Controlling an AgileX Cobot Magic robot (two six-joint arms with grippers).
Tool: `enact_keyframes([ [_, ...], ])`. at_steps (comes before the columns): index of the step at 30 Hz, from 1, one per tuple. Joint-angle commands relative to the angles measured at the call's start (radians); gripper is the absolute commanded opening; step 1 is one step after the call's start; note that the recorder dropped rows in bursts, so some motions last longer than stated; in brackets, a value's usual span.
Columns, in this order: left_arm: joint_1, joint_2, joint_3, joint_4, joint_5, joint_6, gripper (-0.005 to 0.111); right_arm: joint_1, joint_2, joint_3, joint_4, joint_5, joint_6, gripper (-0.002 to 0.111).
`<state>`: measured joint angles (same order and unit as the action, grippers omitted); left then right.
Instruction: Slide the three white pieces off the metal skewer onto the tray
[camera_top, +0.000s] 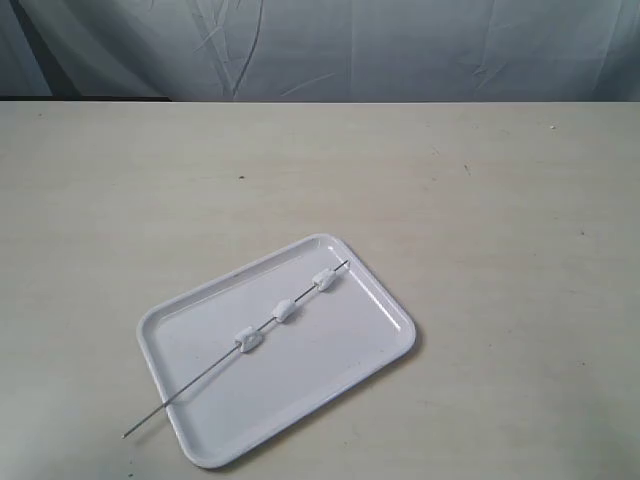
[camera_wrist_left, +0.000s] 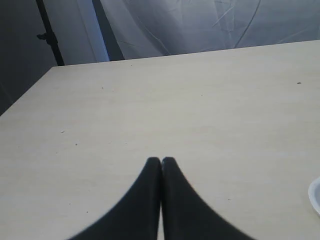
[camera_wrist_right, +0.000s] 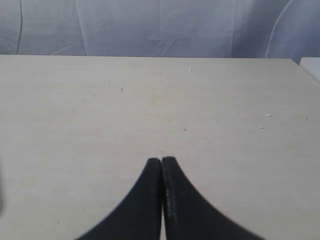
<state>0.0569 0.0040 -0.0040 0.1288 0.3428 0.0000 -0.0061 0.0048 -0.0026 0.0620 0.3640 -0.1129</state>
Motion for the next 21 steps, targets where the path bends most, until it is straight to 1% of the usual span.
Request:
enact_keyframes([
  [1,0.002,-0.004,0.004,0.003,-0.005,0.000,0.000,-0.004,-0.005,0.003,-0.001,-0.003,0.000,-0.001],
  [21,0.002,-0.004,0.004,0.017,-0.007,0.009,0.000,-0.004,-0.005,0.003,-0.001,-0.003,0.000,-0.001],
])
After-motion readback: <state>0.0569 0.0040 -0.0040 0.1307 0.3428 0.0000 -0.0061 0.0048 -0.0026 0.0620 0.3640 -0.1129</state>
